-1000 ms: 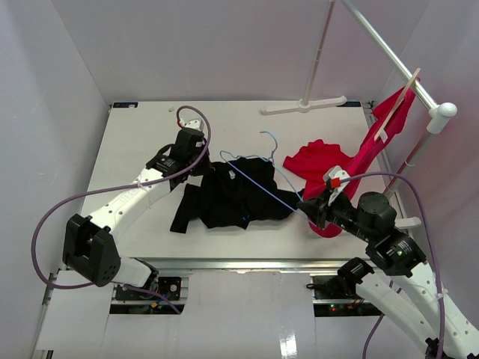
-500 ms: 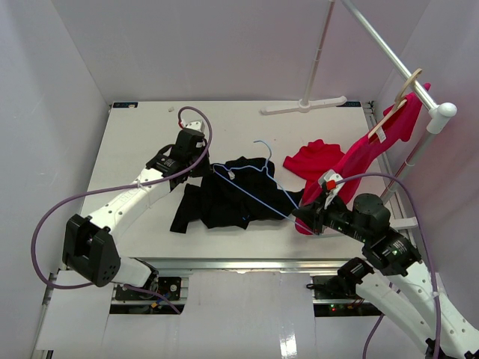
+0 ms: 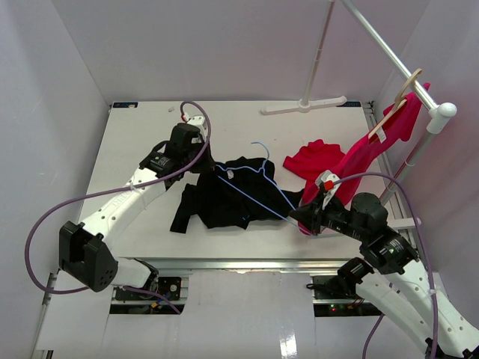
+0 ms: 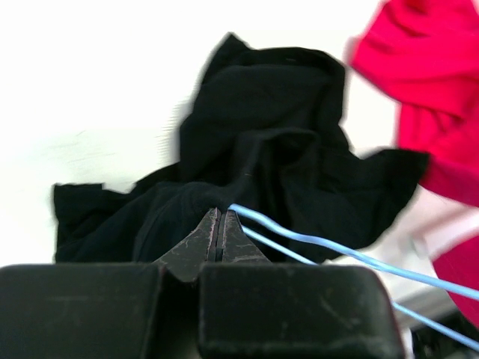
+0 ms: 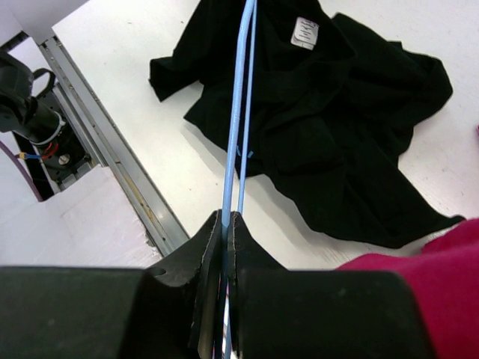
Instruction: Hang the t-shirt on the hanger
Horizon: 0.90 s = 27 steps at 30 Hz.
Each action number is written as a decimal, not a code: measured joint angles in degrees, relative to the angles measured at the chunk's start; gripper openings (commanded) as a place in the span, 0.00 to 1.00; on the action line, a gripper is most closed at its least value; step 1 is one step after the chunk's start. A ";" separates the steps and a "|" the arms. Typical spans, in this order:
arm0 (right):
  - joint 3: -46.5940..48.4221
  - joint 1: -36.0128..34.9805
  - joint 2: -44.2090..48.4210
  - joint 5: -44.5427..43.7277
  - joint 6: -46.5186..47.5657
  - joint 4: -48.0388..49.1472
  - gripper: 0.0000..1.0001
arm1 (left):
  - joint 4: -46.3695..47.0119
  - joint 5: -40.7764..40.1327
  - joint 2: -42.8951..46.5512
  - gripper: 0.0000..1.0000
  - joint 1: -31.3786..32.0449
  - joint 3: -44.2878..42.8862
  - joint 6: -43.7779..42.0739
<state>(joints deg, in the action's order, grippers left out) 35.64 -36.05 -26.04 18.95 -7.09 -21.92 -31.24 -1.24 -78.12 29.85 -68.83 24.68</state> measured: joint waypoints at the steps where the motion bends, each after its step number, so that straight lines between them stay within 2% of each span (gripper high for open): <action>1: 0.02 0.00 -0.23 0.59 -0.02 0.56 0.08 | 0.04 1.67 0.27 0.00 0.00 -0.31 -0.73; 14: -0.54 0.02 -9.11 5.26 -2.04 9.84 0.08 | 0.67 18.36 8.18 0.00 -0.07 -2.55 -4.91; 27: -7.50 -0.11 -11.49 5.56 -10.07 33.00 0.08 | 1.90 31.69 12.52 0.00 -0.17 -5.56 -3.86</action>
<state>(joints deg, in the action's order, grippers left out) 28.14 -36.16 -37.53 24.51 -17.16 11.08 -29.34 30.45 -65.60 29.67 -74.39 20.82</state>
